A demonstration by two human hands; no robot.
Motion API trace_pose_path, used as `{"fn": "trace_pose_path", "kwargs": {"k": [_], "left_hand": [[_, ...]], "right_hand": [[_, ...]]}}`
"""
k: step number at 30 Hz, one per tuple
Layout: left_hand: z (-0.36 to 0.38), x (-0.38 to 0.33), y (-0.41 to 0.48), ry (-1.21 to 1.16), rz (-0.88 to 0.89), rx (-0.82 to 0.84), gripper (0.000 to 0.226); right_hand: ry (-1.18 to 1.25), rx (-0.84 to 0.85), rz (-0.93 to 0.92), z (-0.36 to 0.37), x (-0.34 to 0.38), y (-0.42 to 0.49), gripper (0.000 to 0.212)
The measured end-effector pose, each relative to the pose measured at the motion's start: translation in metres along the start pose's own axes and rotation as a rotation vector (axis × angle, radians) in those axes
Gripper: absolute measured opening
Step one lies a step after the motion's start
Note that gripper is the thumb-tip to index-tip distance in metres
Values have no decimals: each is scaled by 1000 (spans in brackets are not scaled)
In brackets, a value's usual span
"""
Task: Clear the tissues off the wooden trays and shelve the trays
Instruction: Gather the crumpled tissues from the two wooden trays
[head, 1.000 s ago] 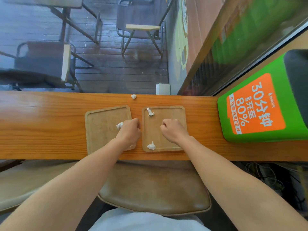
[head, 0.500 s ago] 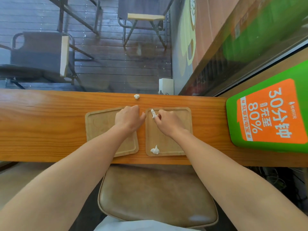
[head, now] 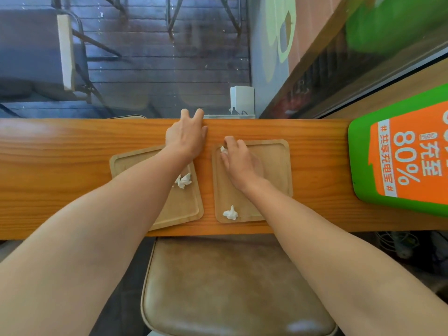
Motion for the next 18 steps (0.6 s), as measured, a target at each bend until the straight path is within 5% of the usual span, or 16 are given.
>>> {"fn": "trace_pose_path", "kwargs": {"k": [10,15,18], "left_hand": [[12,1,-9,-63,66,70,26],[-6,9,-29,-81,70,48,35],[-15,16,-49,-115,5,31,40]], "right_hand": [[-23,-36,-24,5,-8,-13,18],[-14,102,161,12,-28,-16,9],[188,145,341,6,-43,-28,16]]}}
Point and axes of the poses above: each hand's wrist, its own y-axis towards the middle knuckle, its own z-axis out of the palm, x = y × z, the point moved 8 cm from there along y, towards the middle knuckle, and after that the axes turned 12 degrees about z, right-handed, at the moved point
